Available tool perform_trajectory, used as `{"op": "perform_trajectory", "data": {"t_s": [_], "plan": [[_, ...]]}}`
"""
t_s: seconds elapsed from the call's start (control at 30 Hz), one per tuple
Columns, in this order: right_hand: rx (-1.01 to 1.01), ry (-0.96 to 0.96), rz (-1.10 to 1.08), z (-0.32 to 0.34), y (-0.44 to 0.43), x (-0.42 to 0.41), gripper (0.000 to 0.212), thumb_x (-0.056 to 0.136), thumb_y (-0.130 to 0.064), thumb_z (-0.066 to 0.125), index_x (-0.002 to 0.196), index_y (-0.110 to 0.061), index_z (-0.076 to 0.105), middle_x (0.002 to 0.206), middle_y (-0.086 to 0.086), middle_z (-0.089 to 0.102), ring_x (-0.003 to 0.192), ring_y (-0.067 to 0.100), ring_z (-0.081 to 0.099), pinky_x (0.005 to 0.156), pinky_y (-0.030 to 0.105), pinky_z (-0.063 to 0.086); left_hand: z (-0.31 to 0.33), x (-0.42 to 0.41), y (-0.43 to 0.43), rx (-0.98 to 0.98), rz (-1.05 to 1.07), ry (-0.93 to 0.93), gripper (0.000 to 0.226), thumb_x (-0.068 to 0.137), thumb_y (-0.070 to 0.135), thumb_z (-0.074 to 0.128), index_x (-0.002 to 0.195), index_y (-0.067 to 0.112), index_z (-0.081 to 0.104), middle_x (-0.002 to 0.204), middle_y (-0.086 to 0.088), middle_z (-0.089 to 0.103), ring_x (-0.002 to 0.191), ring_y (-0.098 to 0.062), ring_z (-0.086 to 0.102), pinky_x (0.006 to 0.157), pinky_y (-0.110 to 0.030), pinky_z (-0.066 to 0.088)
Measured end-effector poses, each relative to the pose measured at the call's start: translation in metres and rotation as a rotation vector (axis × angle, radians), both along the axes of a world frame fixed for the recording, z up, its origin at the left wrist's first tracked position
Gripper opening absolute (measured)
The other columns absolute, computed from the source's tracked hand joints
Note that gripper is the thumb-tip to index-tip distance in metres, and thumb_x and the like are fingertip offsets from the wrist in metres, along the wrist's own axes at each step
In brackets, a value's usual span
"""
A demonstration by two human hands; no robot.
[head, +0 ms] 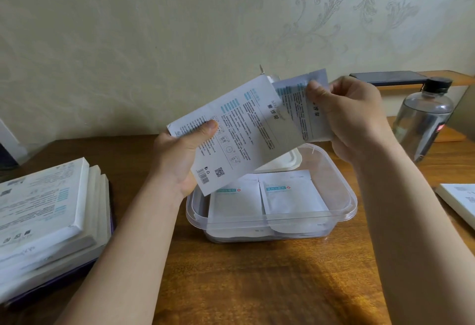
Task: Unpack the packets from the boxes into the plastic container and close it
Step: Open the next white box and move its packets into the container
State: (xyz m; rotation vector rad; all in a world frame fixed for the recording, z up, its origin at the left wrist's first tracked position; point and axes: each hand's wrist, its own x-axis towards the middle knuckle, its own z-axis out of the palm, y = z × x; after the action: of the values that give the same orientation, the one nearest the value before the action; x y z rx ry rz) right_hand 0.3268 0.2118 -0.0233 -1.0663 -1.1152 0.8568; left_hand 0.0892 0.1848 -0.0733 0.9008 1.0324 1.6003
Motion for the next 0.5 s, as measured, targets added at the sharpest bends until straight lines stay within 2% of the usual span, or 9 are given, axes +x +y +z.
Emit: {"op": "perform_trajectory", "data": {"t_s": [0.13,0.23,0.3,0.33,0.37,0.43,0.47,0.5], "plan": [[0.165,-0.084,-0.251,0.0,0.001,-0.004,0.032,0.089,-0.038,0.065,0.07,-0.024,0.043,0.079,0.005,0.056,0.073,0.018,0.056,0.062,0.037,0.048,0.004,0.002,0.0,-0.022,0.072,-0.064,0.034,0.076,0.007,0.081,0.109,0.005,0.072,0.103,-0.016,0.078,0.091,-0.034,0.077,0.077,-0.049,0.062],[0.217,-0.08,-0.367,0.007,-0.004,-0.003,0.024,0.088,-0.043,0.057,0.077,-0.028,0.043,0.09,0.007,0.065,0.083,0.024,0.065,0.073,0.045,0.058,0.005,-0.001,0.0,-0.054,0.13,-0.107,0.029,0.083,0.007,0.08,0.111,0.007,0.072,0.1,-0.013,0.079,0.088,-0.031,0.078,0.075,-0.048,0.063],[0.248,-0.073,-0.357,0.01,-0.007,-0.002,0.015,0.089,-0.036,0.057,0.085,-0.029,0.044,0.094,0.006,0.067,0.088,0.023,0.068,0.076,0.052,0.059,0.004,-0.002,0.0,-0.061,0.178,-0.141,0.029,0.084,0.008,0.08,0.112,0.007,0.072,0.098,-0.011,0.08,0.085,-0.03,0.078,0.075,-0.049,0.063],[0.274,-0.07,-0.327,0.01,-0.008,-0.001,0.012,0.089,-0.029,0.058,0.092,-0.029,0.046,0.096,0.006,0.066,0.089,0.021,0.068,0.077,0.051,0.06,0.004,-0.001,0.0,-0.062,0.197,-0.154,0.029,0.085,0.008,0.08,0.113,0.008,0.072,0.099,-0.011,0.08,0.084,-0.03,0.079,0.074,-0.049,0.063],[0.304,-0.101,-0.303,0.01,-0.009,0.0,0.02,0.088,-0.022,0.058,0.104,-0.028,0.047,0.105,0.006,0.065,0.093,0.02,0.067,0.078,0.048,0.06,0.004,0.0,0.0,-0.063,0.216,-0.166,0.03,0.085,0.008,0.08,0.114,0.008,0.071,0.099,-0.011,0.08,0.083,-0.029,0.079,0.073,-0.048,0.064],[0.358,-0.203,-0.244,0.01,-0.013,0.0,0.054,0.084,-0.009,0.057,0.131,-0.031,0.041,0.131,0.004,0.056,0.107,0.024,0.064,0.08,0.041,0.061,0.003,0.002,0.0,-0.062,0.252,-0.181,0.03,0.085,0.008,0.08,0.114,0.009,0.071,0.099,-0.011,0.08,0.081,-0.027,0.079,0.068,-0.045,0.064],[0.369,-0.214,-0.203,0.012,-0.015,-0.002,0.063,0.083,-0.004,0.056,0.136,-0.033,0.04,0.133,0.004,0.055,0.105,0.028,0.065,0.077,0.041,0.062,0.003,0.003,0.0,-0.06,0.268,-0.186,0.03,0.085,0.008,0.08,0.113,0.01,0.07,0.098,-0.01,0.08,0.08,-0.026,0.079,0.065,-0.044,0.064],[0.365,-0.207,-0.163,0.014,-0.018,-0.004,0.063,0.082,0.0,0.054,0.134,-0.034,0.046,0.125,0.006,0.061,0.097,0.03,0.067,0.071,0.043,0.063,0.003,0.004,0.0,-0.054,0.284,-0.191,0.03,0.085,0.008,0.081,0.113,0.01,0.07,0.097,-0.01,0.08,0.078,-0.025,0.079,0.063,-0.042,0.064]]}}
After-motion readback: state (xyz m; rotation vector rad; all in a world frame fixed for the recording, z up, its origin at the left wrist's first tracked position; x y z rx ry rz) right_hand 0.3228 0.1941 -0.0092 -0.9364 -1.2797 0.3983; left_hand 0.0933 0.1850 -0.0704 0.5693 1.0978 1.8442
